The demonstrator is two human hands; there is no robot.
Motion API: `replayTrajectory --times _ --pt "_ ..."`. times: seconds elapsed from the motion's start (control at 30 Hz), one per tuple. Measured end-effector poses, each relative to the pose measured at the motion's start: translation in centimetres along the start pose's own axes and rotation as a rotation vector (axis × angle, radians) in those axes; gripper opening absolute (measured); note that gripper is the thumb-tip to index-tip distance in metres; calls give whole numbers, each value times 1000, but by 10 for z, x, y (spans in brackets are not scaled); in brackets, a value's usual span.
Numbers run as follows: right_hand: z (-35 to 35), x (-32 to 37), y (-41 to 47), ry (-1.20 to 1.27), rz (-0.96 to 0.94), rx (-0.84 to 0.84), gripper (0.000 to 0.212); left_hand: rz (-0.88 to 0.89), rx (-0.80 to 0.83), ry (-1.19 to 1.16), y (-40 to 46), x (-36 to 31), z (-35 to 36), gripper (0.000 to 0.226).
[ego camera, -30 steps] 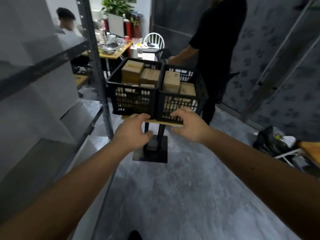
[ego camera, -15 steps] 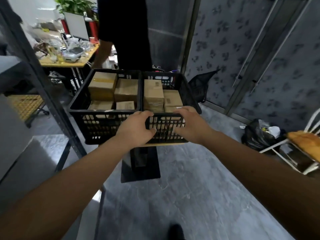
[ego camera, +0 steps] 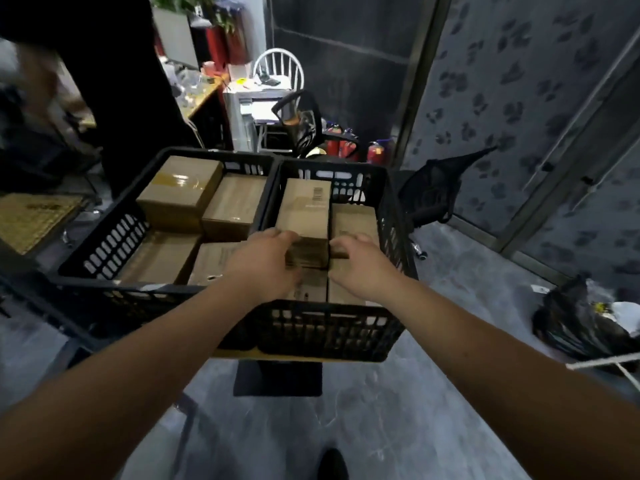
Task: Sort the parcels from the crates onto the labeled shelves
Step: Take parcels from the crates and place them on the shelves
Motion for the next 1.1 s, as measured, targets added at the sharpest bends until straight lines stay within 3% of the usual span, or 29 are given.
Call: replayTrajectory --times 0.3,0.47,0.6,0.8,0.93,1.1 --pt "31 -10 110 52 15 106 71 0 -1 205 73 17 31 51" --pt "56 -16 150 45 128 29 99 50 -13 291 101 45 37 55" --pt "75 -19 169 134 233 125 121 79 23 282 117 58 39 59" --pt "83 -21 173 197 245 52 104 119 2 210 136 73 32 64" --pt "78 -27 170 255 234 23 104 167 41 175 145 81 28 76" --pt "38 -30 158 321 191 -2 91 216 30 66 150 82 21 81"
Point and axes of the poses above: each hand's wrist, its own y-axis towards the middle knuckle, its own z-axis out of the palm, x = y × z, the point moved 2 cm from there along y, towards the middle knuckle, and after that the axes turned 2 degrees about -x, right-handed, at the moved point
